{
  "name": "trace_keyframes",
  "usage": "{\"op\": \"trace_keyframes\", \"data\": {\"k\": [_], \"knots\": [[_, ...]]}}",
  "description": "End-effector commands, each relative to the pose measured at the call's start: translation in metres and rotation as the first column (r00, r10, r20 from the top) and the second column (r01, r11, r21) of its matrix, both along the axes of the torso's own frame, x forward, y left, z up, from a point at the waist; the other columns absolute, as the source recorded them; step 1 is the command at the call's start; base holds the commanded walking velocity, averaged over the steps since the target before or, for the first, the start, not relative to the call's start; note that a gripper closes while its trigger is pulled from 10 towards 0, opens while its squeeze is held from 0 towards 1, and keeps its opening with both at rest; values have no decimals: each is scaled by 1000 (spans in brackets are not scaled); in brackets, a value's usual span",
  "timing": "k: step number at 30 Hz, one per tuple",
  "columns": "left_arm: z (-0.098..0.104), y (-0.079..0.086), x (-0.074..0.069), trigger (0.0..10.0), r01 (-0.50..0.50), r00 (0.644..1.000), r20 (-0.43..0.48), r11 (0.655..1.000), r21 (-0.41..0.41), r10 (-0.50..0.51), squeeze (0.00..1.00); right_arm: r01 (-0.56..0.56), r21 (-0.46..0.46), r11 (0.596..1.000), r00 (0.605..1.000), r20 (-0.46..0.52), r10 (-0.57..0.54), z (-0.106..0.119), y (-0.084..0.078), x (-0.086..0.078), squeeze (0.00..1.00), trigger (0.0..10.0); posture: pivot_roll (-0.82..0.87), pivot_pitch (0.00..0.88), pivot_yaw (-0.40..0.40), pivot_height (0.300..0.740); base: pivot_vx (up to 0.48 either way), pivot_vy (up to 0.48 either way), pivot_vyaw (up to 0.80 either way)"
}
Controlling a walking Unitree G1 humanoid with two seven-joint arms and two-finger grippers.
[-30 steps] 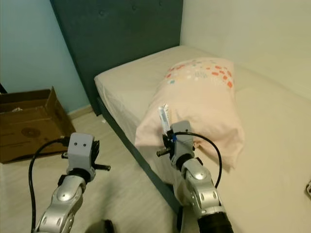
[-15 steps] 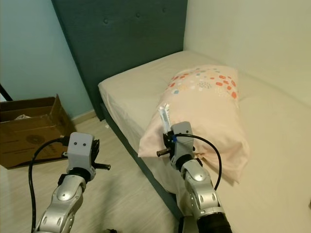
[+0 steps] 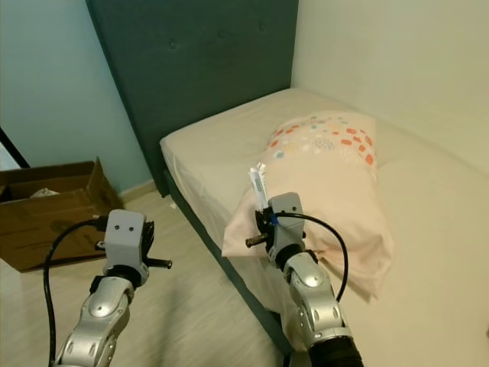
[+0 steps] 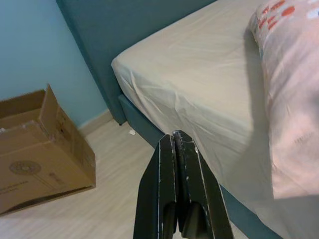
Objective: Clean up the room
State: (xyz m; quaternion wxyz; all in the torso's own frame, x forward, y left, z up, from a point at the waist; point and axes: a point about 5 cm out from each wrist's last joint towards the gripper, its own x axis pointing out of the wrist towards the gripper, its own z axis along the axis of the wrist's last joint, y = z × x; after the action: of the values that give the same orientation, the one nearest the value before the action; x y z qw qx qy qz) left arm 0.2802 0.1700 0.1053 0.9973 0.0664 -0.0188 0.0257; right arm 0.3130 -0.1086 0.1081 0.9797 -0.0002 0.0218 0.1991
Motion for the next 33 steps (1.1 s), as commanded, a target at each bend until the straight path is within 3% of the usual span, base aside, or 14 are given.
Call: {"op": "trace_keyframes", "data": {"k": [1, 22, 33], "knots": [[-3, 1, 0, 10000, -7, 1000, -6, 1000, 7, 7, 0, 2, 13, 1000, 1000, 2, -2, -1, -1, 0, 0, 10000, -23, 64, -11, 658, 0, 0, 0], [0, 1, 3, 10000, -7, 1000, 12, 1000, 7, 7, 0, 7, 27, 1000, 1000, 24, -7, 2, 0, 1, 0, 10000, -24, 50, 0, 738, 0, 0, 0], [-1, 2, 2, 10000, -13, 1000, 14, 1000, 6, 13, 0, -2, 32, 999, 1000, 23, 1, 1, 1, 1, 0, 10000, -22, 48, -3, 740, 0, 0, 0]]}}
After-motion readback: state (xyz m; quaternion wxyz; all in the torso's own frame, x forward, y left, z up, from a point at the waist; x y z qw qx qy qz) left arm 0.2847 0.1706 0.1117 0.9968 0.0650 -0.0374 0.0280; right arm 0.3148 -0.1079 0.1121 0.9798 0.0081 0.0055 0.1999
